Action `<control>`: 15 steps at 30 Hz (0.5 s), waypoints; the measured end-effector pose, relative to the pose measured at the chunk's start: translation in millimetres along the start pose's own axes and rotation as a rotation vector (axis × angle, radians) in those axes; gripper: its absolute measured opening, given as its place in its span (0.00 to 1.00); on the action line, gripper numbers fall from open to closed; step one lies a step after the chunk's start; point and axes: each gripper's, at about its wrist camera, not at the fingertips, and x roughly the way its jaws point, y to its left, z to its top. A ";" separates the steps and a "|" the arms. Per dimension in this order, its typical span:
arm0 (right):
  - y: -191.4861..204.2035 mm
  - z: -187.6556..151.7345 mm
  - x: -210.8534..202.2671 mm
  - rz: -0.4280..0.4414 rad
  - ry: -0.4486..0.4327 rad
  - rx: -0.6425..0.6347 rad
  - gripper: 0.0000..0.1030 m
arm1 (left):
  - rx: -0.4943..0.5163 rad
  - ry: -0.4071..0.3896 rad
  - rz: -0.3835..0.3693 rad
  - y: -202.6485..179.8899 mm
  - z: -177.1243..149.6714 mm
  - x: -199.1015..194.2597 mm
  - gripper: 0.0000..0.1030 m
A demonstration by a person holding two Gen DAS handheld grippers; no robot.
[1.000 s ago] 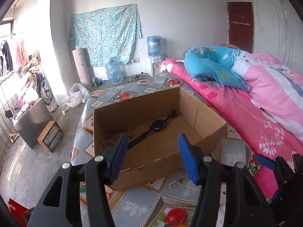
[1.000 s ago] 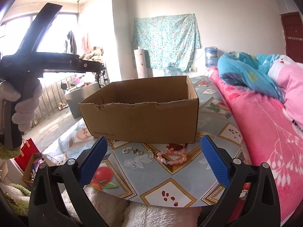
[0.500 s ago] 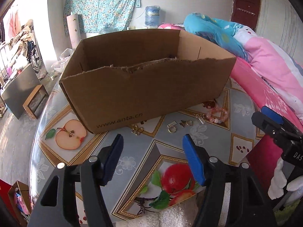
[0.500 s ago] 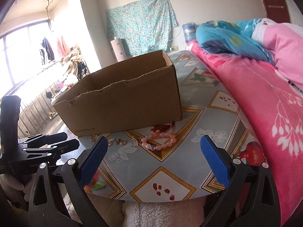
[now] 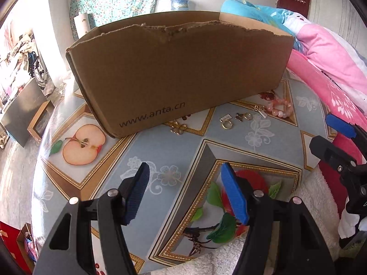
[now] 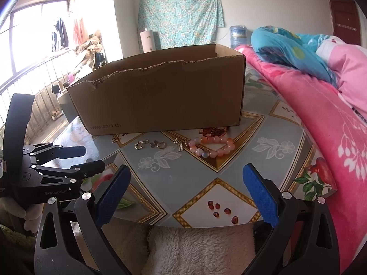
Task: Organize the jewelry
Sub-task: 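Move the left gripper toward the small gold charms beside the box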
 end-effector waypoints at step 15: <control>18.6 4.1 1.7 -0.006 -0.006 -0.021 0.91 | 0.012 -0.011 -0.003 5.3 -6.8 1.6 0.61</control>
